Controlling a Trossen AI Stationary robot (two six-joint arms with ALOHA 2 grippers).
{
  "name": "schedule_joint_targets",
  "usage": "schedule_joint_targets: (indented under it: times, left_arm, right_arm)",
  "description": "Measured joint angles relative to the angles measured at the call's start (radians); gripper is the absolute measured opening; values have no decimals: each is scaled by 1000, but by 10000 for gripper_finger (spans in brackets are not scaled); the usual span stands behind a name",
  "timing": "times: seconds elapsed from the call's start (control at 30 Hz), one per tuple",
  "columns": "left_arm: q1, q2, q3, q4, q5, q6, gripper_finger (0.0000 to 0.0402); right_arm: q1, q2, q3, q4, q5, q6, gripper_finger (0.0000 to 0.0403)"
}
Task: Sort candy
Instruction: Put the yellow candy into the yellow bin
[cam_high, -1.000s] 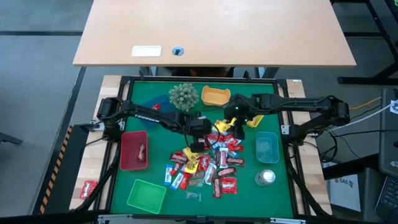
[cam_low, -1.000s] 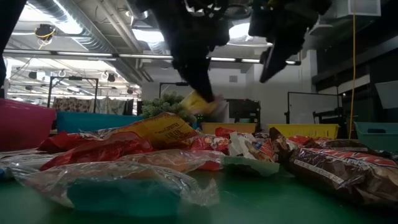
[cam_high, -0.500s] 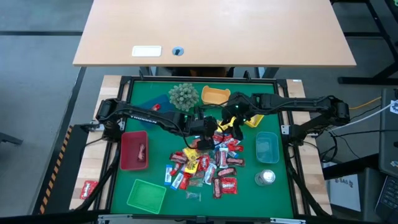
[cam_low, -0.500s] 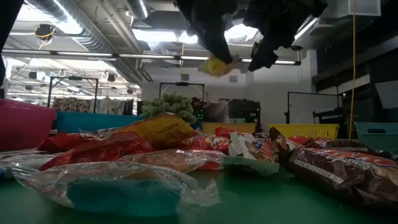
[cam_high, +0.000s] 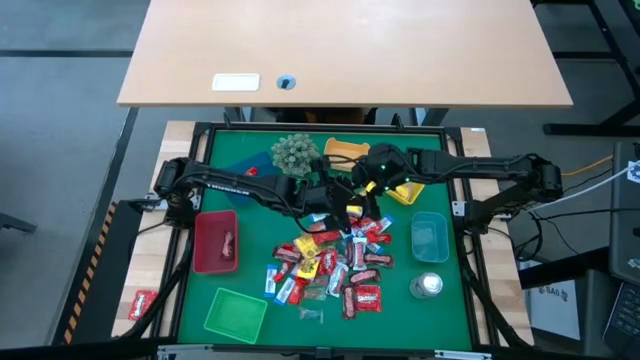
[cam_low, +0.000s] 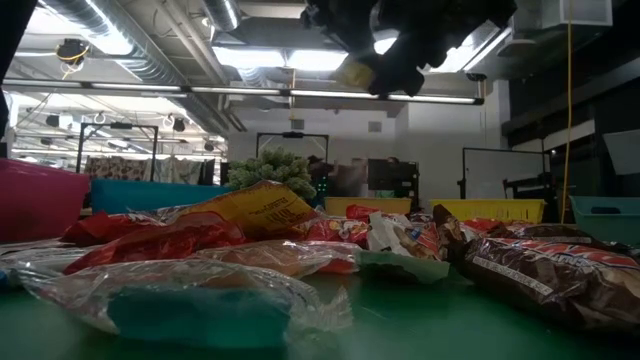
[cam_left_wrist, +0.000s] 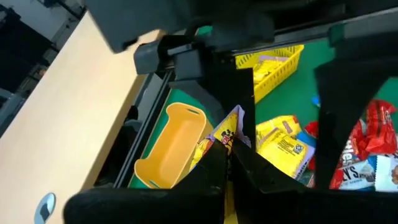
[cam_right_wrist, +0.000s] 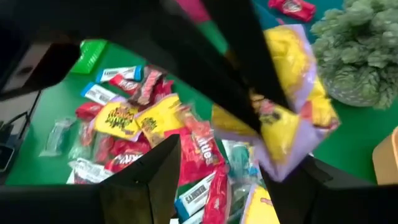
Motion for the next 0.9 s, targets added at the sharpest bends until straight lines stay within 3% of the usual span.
schedule_joint_targets:
  times: [0.43, 0.57, 0.8, 0.9]
  left_arm:
    - [0, 0, 4, 14, -4, -7, 0]
    - [-1, 0, 4, 21, -3, -8, 0]
    - [-3, 0, 4, 23, 2, -6, 0]
    - [-5, 0, 4, 23, 1, -6, 0]
  right_arm:
    - [0, 0, 0, 56, 15, 13, 195]
    - [0, 0, 0, 59, 34, 12, 145]
    - [-2, 0, 0, 61, 49, 11, 21]
    - [-1, 0, 0, 61, 48, 11, 11]
